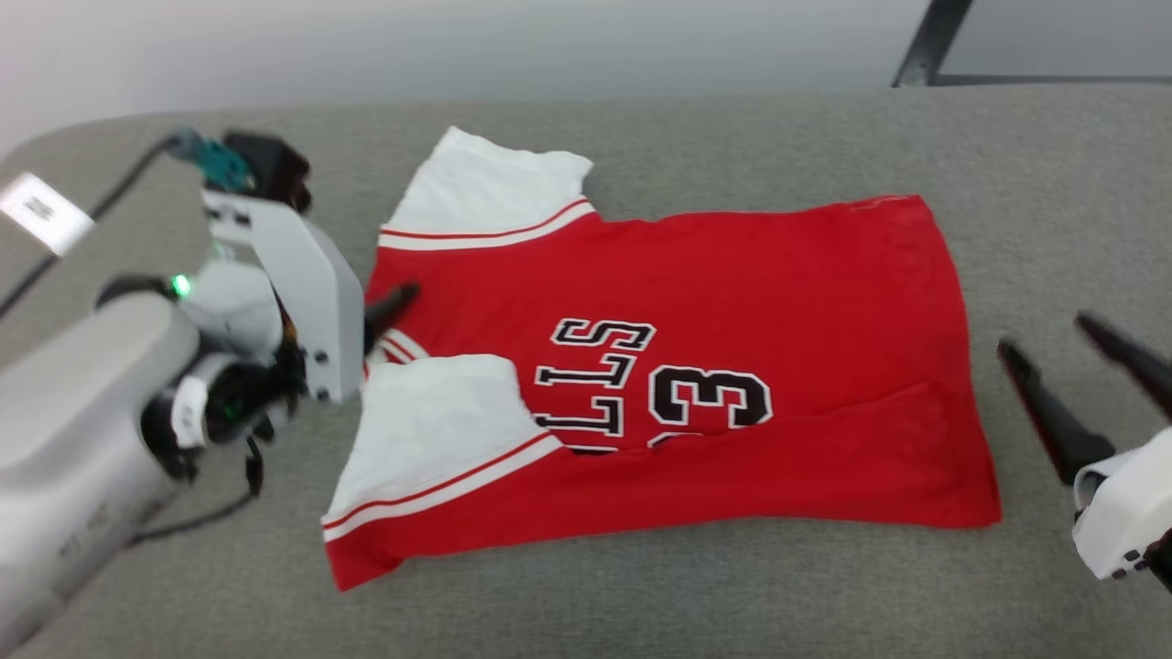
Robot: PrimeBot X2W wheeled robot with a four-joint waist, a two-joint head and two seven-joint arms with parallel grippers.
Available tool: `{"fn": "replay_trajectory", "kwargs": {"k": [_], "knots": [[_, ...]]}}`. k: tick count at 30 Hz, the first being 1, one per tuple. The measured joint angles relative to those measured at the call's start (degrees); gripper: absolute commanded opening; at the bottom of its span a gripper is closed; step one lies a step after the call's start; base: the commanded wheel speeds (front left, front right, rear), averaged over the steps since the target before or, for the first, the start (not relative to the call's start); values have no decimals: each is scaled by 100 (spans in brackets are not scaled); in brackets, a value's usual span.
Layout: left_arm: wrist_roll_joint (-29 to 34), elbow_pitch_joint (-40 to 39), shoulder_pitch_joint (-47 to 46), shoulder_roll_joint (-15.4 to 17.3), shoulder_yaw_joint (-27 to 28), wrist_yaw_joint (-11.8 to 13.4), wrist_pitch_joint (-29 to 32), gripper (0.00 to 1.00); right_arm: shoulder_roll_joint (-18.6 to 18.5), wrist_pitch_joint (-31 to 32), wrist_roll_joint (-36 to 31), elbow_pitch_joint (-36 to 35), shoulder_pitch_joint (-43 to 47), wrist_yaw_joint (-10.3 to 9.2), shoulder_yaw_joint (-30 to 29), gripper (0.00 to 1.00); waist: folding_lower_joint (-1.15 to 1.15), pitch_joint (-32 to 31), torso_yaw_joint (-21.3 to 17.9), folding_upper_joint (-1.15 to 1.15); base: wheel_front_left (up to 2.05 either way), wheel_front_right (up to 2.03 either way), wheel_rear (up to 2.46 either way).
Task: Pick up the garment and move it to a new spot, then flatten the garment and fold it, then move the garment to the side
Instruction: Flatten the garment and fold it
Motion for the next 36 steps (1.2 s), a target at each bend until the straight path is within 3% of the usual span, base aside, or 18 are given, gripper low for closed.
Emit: {"fn": "replay_trajectory", "kwargs": {"k": [3, 5, 7, 12, 16, 21, 29, 36], "knots": [[166, 386, -169, -102, 100, -243, -333, 100, -94, -1207, -514, -45, 5, 2, 191, 100, 0, 57, -128, 0, 0, 0, 0], [229, 740, -326, -211, 245, -450, -641, 100, 103, -2313, -989, 49, 26, 3, 246, 100, 0, 117, -286, 0, 0, 0, 0], [254, 861, -394, -241, 287, -489, -761, 100, 185, -2639, -1139, 100, 27, 3, 250, 100, 0, 140, -342, 0, 0, 0, 0], [517, 1551, -743, -403, 510, -829, -1411, 100, 778, -4062, -1783, 348, 47, 3, 222, 100, 0, 303, -697, 0, 0, 0, 0], [649, 1909, -989, -499, 608, -987, -1728, 100, 1023, -4312, -1875, 404, 53, 3, 185, 100, 0, 423, -860, 0, 0, 0, 0], [762, 2625, -1287, -581, 595, -1112, -1650, 100, 1198, -4447, -1945, 424, 33, 3, 210, 100, 0, 676, -1115, 0, 0, 0, 0], [884, 3644, -1916, -530, 231, -1517, -388, 100, 1373, -4510, -1945, 298, -64, 3, 242, 100, 0, 1138, -1524, 0, 0, 0, 0], [939, 4303, -2492, -445, 0, -1648, 853, 100, 1485, -4496, -1794, 245, -51, 3, 333, 100, 0, 1552, -1809, 0, 0, 0, 0]]}}
